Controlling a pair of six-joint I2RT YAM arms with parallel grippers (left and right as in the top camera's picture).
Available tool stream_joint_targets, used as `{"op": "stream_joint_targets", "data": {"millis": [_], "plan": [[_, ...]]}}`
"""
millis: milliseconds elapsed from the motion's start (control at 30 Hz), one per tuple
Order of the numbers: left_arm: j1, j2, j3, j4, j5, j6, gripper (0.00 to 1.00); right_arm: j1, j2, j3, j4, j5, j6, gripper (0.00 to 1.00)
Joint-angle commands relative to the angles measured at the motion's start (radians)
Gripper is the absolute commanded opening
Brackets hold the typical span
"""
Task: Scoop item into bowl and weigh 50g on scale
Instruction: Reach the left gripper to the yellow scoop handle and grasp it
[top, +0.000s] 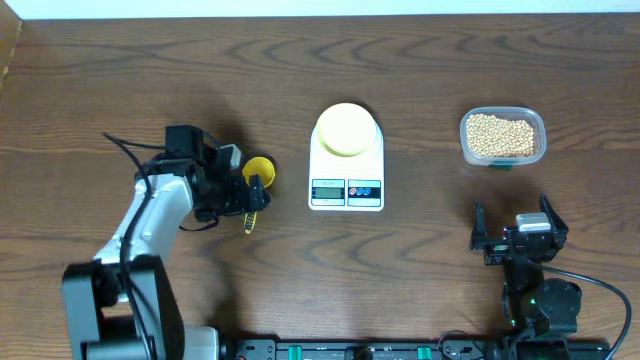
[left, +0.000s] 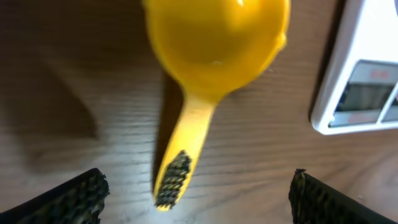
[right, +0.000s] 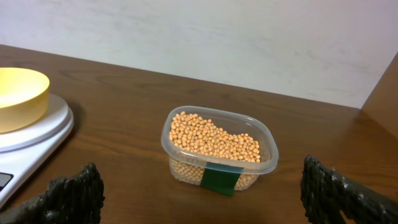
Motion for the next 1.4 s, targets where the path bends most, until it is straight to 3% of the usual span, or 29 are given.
{"op": "stream_joint_targets", "data": {"millis": [0,67,400,700,833,1167,1233,1367], "plan": [[0.004,0.060,0.018,0.005,0.065,0.130,0.91,-0.002,-0.004,-0.004,-0.001,-0.002,0.008,0.99],[0.004,0.081,0.018,0.010,0.065,0.145,0.87,-0.002,-0.004,-0.004,-0.001,-0.002,0.008,0.99],[0.005,0.104,0.016,0.089,0.065,0.167,0.86,-0.002,-0.004,-0.004,-0.001,-0.002,0.008,0.99],[0.004,0.134,0.002,0.088,0.066,0.167,0.76,-0.002,-0.004,-0.004,-0.001,-0.002,0.008,0.99],[0.004,0.134,0.001,0.088,0.069,0.166,0.59,-0.002,-0.004,-0.004,-0.001,-0.002,0.008,0.99],[0.003,0.163,0.001,0.093,0.096,0.166,0.56,-0.002,-0.004,-0.004,-0.001,-0.002,0.008,0.99],[0.003,0.165,0.001,0.092,0.097,0.165,0.46,-0.002,-0.004,-0.004,-0.001,-0.002,0.008,0.99],[0.003,0.165,0.001,0.103,0.096,0.163,0.37,-0.002,-0.004,-0.004,-0.001,-0.002,0.008,0.99]]}}
